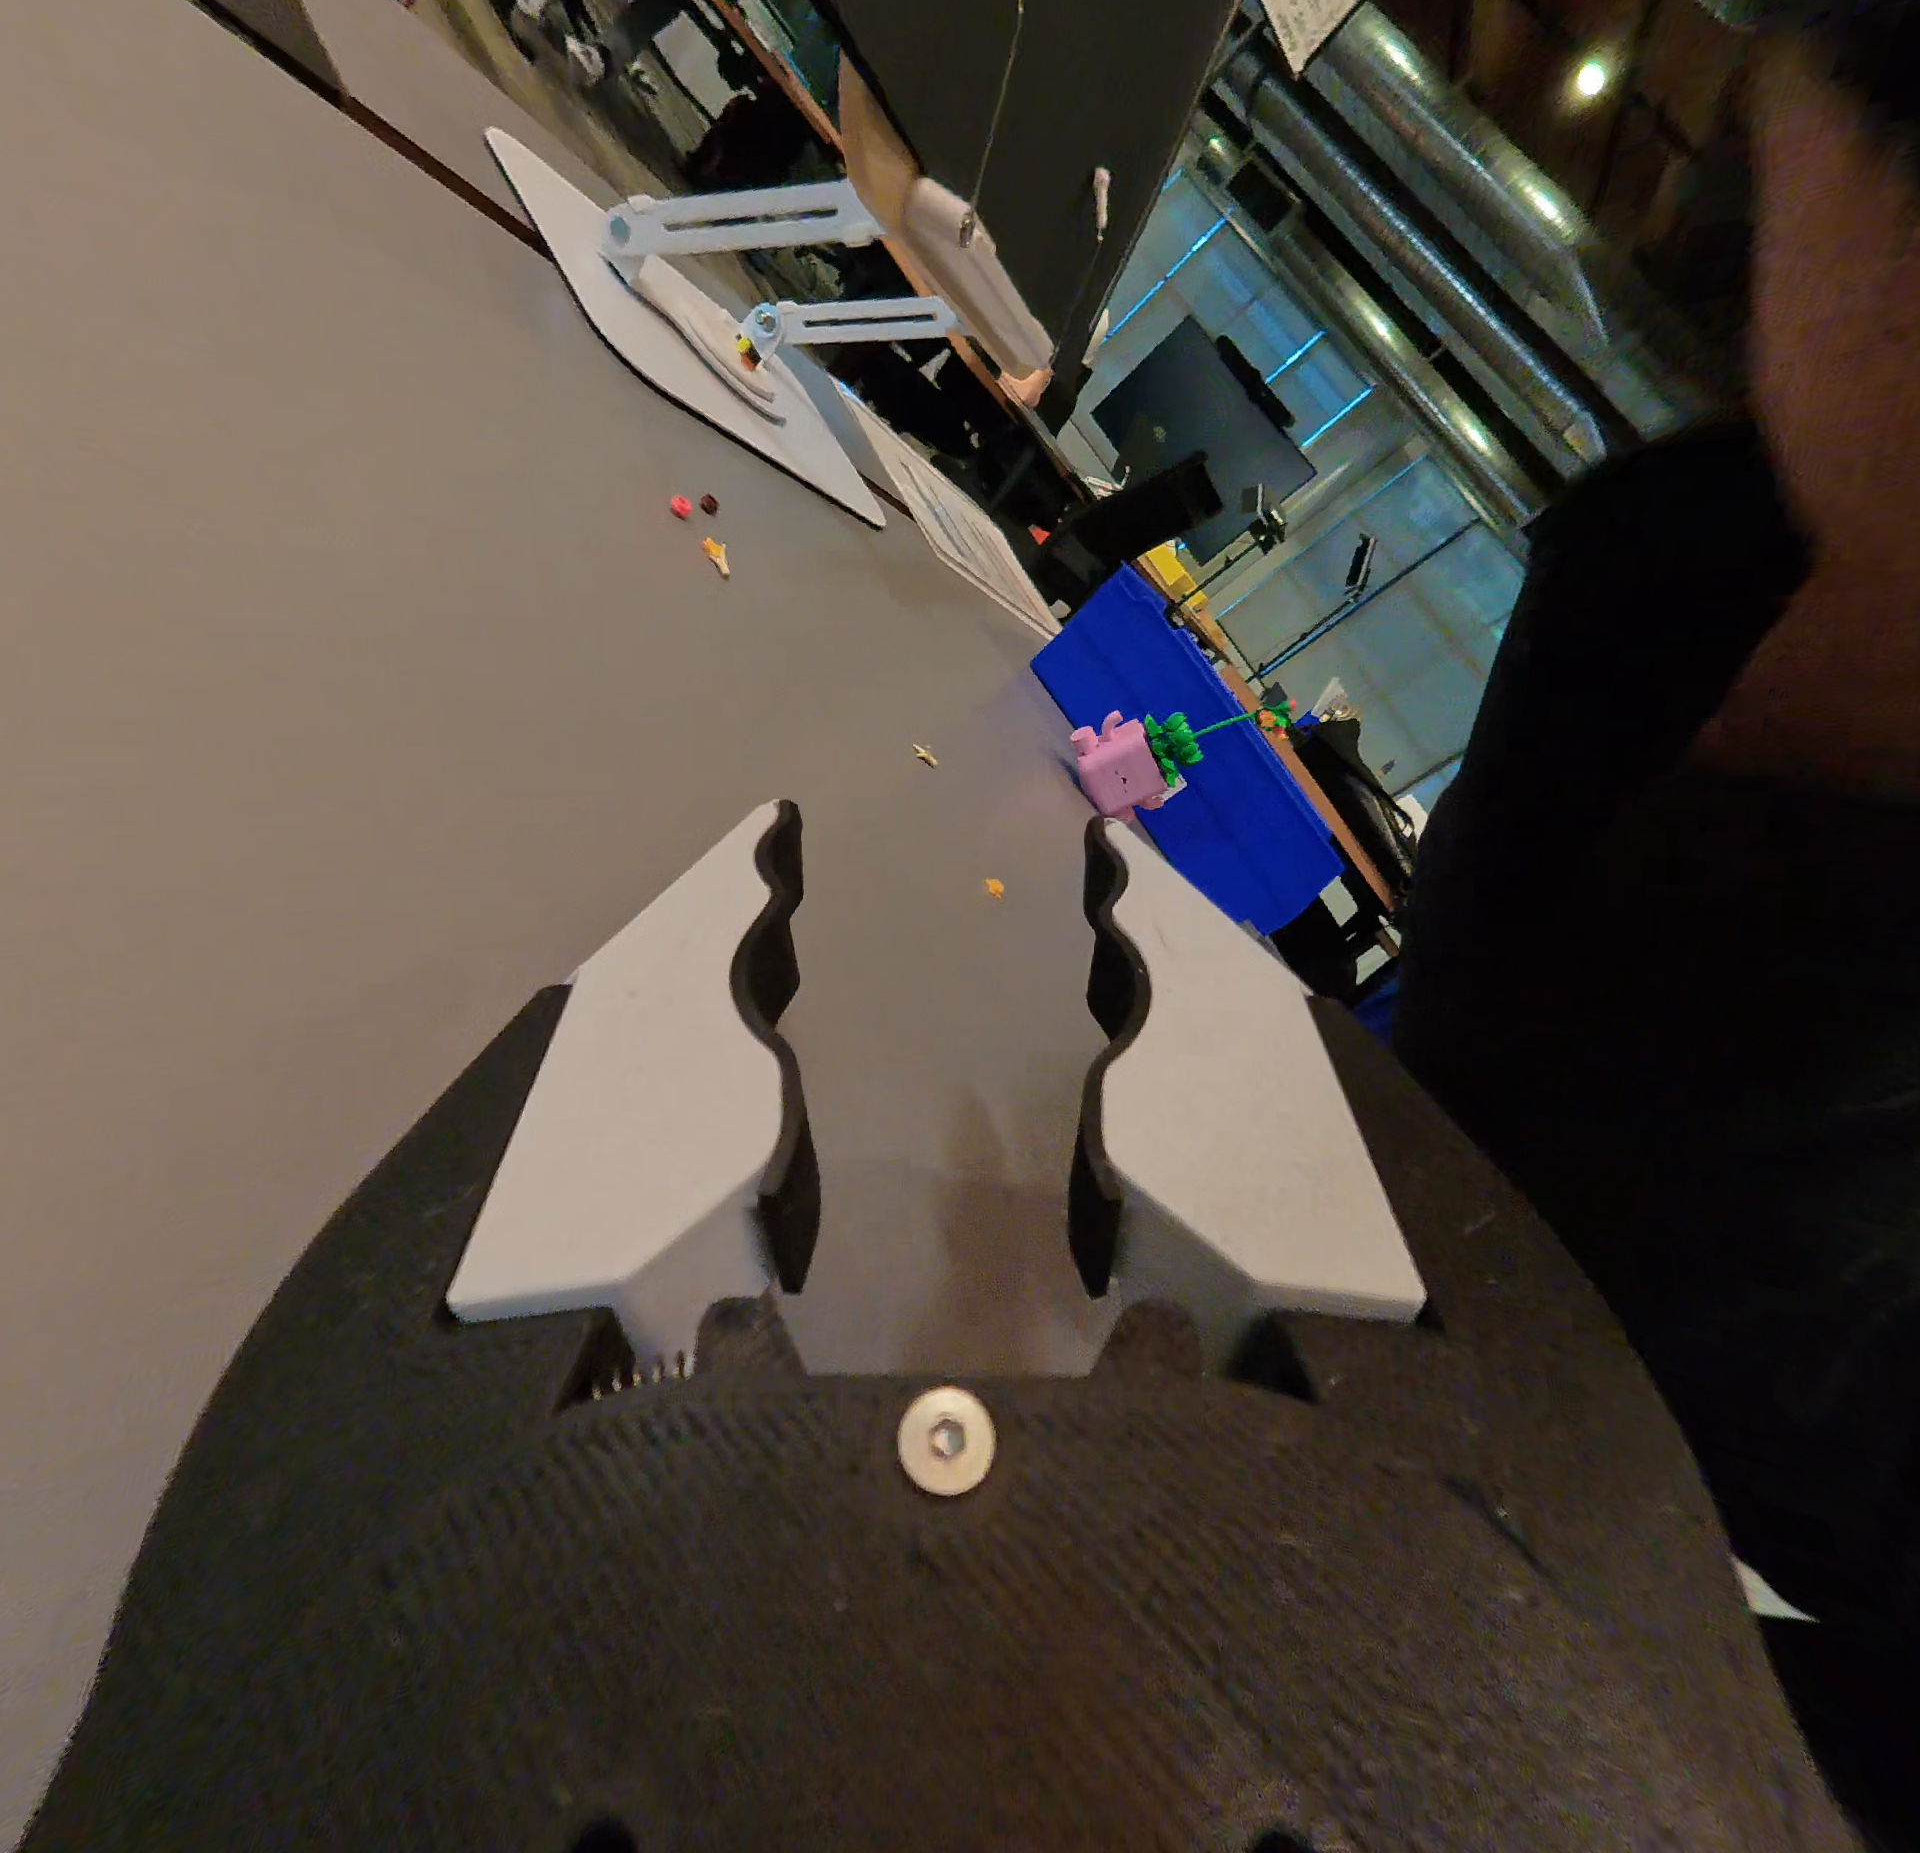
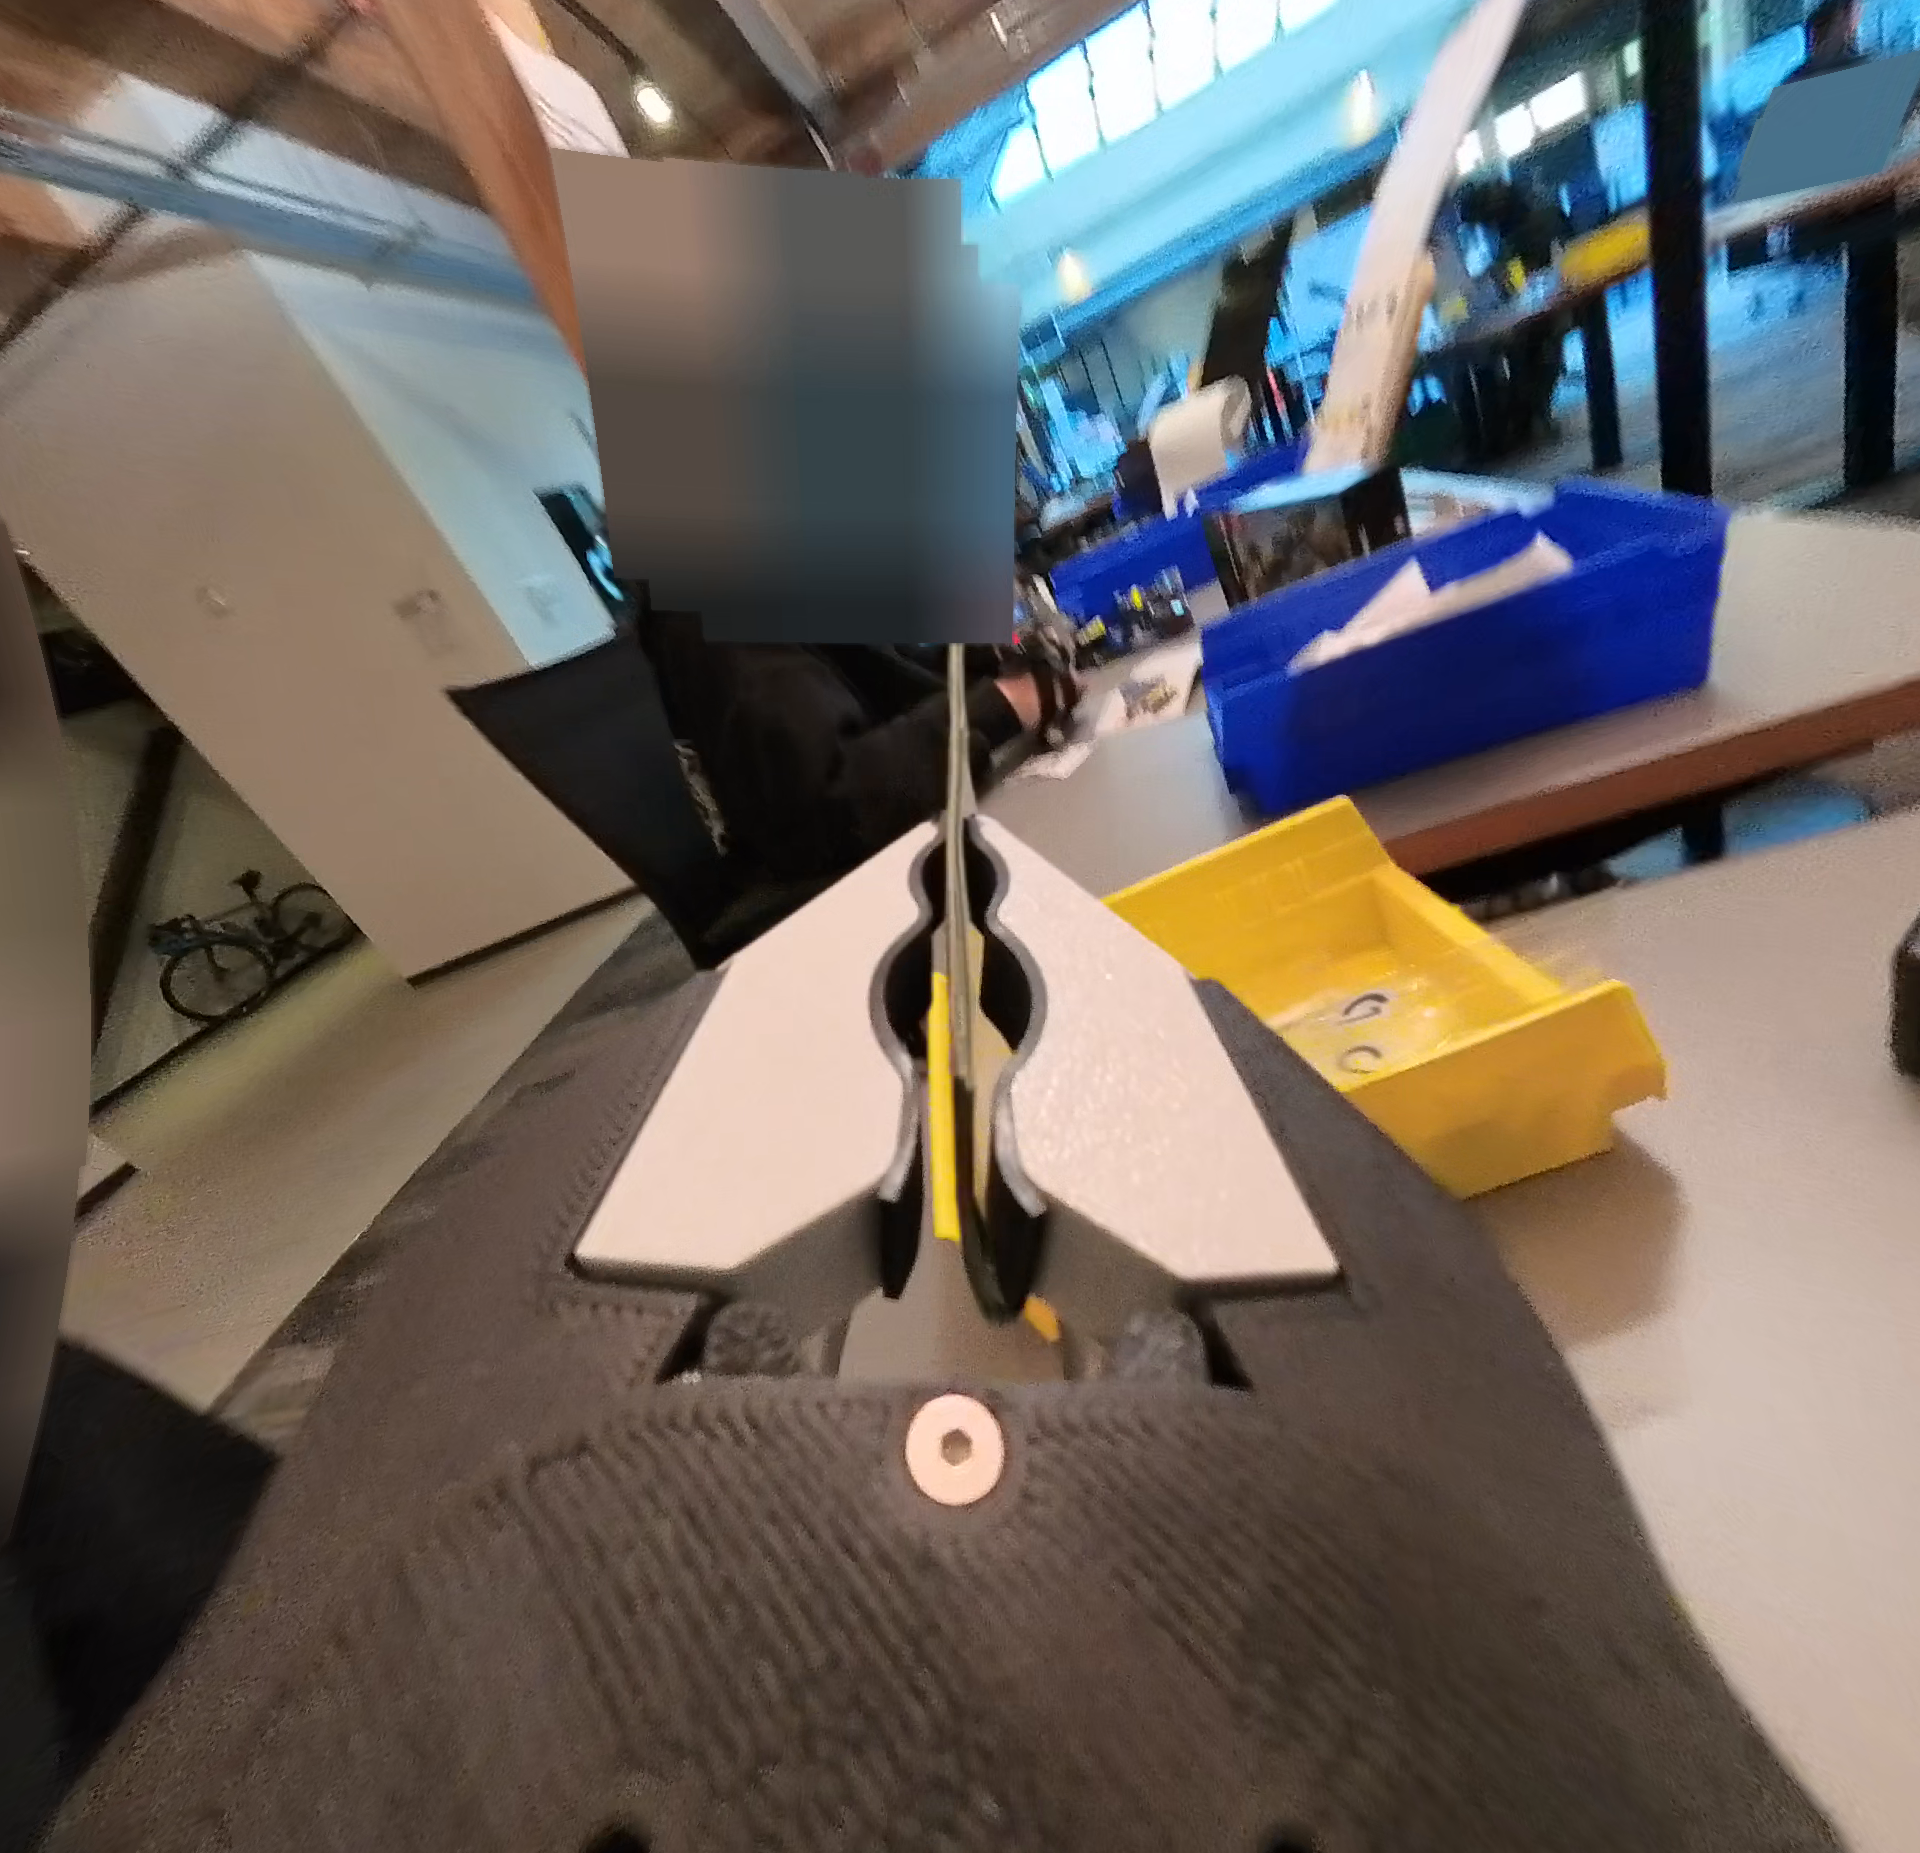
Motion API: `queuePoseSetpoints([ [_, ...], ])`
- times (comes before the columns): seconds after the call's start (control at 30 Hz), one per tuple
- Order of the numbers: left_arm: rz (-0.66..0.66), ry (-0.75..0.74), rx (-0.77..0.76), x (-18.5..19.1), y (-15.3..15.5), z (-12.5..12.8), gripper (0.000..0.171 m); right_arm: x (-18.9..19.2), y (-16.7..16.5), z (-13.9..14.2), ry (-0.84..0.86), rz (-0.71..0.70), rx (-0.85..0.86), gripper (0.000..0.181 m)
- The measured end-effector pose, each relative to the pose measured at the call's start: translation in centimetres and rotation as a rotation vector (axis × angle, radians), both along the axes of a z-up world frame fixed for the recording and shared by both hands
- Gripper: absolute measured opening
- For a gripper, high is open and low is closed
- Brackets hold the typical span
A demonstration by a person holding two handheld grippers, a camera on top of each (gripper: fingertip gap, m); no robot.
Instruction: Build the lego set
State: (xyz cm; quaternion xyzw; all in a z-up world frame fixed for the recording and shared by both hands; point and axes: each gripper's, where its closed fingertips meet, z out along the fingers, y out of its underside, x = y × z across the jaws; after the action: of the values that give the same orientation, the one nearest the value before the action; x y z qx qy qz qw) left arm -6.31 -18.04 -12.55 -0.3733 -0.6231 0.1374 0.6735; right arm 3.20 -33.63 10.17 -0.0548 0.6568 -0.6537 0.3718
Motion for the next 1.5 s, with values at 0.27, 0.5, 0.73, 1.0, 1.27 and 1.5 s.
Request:
queuePoseSetpoints([
  [0.27,-0.007,-0.006,0.048,-0.1,-0.5,0.0,0.050,9.7,-13.9,-3.8,0.093,0.156,0.319,0.000],
  [0.5,-0.023,0.005,0.046,-0.3,-0.3,0.4,0.049,10.7,-18.9,-10.5,0.329,0.189,0.548,0.041],
  [0.73,-0.031,0.033,0.077,-0.6,-0.3,1.1,0.049,5.6,-15.5,-12.2,0.621,0.126,0.538,0.062],
  [1.0,-0.086,0.021,0.054,-1.9,1.9,0.7,0.049,0.0,-13.5,-17.7,0.700,-0.058,0.803,0.148],
  [1.27,-0.093,0.023,0.039,-2.1,2.1,0.8,0.049,2.4,-11.6,-20.1,0.572,0.170,0.902,0.009],
  [1.5,-0.105,0.036,0.038,-2.2,2.2,1.3,0.048,1.3,-14.1,-13.0,0.610,0.050,0.612,0.000],
])
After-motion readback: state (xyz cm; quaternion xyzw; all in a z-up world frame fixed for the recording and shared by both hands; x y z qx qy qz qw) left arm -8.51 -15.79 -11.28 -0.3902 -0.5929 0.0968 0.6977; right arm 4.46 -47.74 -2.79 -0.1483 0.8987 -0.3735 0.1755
